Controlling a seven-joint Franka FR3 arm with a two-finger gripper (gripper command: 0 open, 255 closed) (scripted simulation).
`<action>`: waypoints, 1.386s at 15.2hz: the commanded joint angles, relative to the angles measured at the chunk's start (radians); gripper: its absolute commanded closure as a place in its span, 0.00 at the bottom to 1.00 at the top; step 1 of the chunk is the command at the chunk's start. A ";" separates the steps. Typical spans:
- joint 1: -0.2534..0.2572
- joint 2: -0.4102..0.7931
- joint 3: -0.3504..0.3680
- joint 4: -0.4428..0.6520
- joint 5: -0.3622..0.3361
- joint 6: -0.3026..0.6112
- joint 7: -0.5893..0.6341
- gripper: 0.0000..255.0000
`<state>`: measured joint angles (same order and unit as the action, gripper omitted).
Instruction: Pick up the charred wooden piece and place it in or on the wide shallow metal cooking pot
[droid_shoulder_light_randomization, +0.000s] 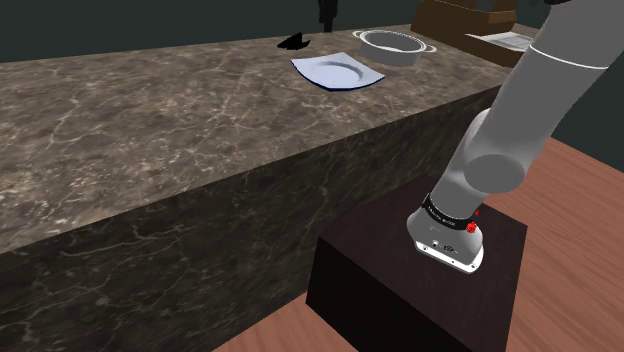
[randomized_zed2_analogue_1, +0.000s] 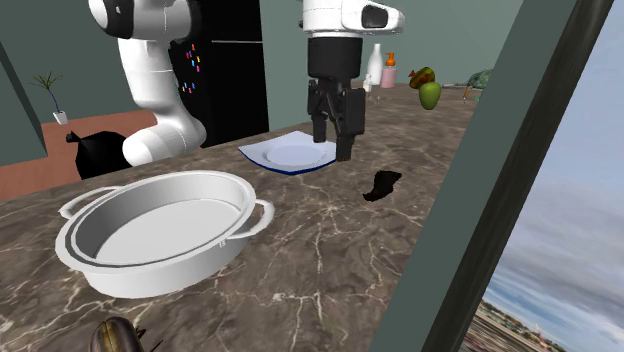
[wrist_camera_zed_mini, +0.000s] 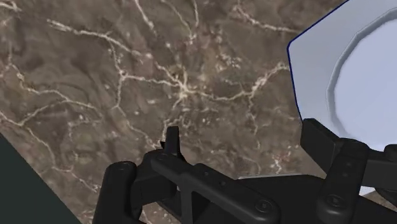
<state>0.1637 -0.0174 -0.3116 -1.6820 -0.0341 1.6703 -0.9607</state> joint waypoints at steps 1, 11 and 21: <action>0.002 0.091 -0.001 0.089 0.025 -0.012 -0.117 0.00; -0.009 0.314 0.038 0.285 0.069 -0.018 -0.376 0.00; -0.007 0.306 0.039 0.226 0.067 0.034 -0.375 0.00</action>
<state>0.1572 0.2890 -0.2730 -1.4556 0.0326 1.7040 -1.3357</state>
